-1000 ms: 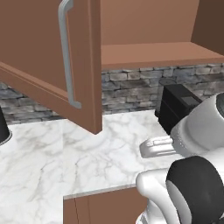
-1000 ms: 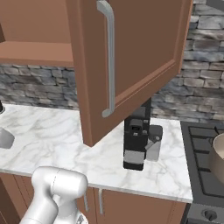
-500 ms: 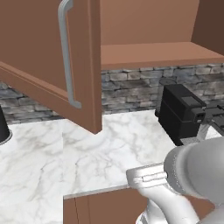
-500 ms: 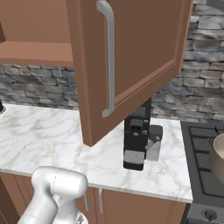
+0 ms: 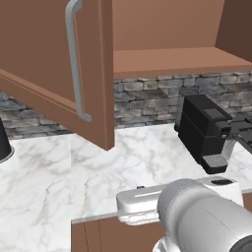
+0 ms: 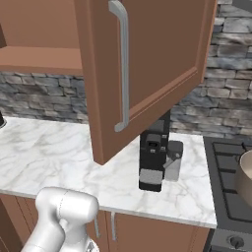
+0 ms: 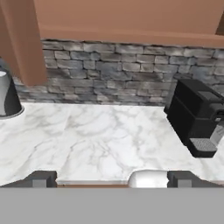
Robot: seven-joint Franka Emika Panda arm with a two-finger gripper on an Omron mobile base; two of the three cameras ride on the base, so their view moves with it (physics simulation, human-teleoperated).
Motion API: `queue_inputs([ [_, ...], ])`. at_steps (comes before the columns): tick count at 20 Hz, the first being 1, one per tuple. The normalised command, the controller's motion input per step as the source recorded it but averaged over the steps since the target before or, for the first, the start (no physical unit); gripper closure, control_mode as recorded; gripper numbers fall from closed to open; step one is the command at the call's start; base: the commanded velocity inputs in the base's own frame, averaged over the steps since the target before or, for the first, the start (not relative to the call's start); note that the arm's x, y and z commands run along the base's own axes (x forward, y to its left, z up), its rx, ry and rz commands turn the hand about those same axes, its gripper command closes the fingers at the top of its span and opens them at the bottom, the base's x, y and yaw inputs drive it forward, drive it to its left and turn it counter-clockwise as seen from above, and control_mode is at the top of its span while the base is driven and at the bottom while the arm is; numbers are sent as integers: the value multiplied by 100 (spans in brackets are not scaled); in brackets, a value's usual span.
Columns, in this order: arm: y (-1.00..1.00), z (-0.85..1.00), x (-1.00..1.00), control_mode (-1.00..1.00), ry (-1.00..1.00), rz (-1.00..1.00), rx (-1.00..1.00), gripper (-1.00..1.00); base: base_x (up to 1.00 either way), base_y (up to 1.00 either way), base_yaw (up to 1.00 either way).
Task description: Open the cabinet and move the ladle to the pot. Then close the cabinet.
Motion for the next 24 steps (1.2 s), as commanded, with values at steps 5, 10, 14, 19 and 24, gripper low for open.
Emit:
queue_inputs([
  [5,12,0,34,-100,-31,0,0,-100,0,0,0],
  [10,22,0,7,-100,-36,0,0,-100,0,0,0],
  [14,31,0,-12,-100,-37,0,0,-100,0,0,0],
  [19,17,3,0,-100,-29,0,0,-100,0,0,0],
  [24,2,0,33,-100,-21,-4,0,-100,0,0,0],
])
